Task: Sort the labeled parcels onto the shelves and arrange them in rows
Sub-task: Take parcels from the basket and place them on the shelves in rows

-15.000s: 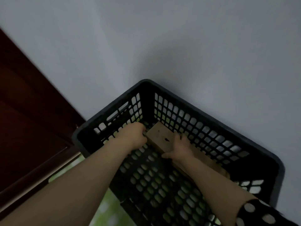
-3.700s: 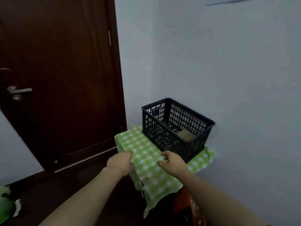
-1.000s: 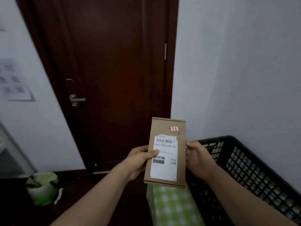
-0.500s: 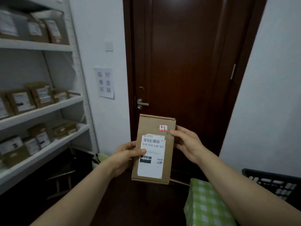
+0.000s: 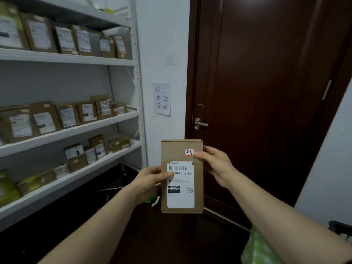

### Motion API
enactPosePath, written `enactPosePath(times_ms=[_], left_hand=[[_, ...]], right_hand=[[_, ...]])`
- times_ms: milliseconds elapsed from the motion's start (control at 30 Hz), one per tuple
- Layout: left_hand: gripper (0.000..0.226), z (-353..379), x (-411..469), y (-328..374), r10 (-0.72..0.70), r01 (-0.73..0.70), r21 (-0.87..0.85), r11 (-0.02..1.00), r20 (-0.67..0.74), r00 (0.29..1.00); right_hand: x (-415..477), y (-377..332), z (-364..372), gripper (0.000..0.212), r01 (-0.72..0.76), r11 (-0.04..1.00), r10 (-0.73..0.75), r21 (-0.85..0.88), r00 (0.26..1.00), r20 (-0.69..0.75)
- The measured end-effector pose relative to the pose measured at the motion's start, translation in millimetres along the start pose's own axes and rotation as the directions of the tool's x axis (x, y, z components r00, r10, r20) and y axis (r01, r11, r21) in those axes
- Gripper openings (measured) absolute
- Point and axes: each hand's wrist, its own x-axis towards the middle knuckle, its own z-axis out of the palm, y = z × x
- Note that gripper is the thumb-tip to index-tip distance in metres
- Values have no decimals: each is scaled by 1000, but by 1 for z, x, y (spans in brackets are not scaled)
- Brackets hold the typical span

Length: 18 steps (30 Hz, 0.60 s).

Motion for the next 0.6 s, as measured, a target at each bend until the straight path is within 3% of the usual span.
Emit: enactPosePath(times_ms=[233,600], left_hand=[[23,-22,-10,-7,-10,11,13,1000,-89,996],[31,-65,-44,-20,-53,50,-19,999,-265,963]], right_hand=[[12,11,20,25,-27,997,31,-67,997,64],[24,41,72,38,-60,990,88,-128,971,223]])
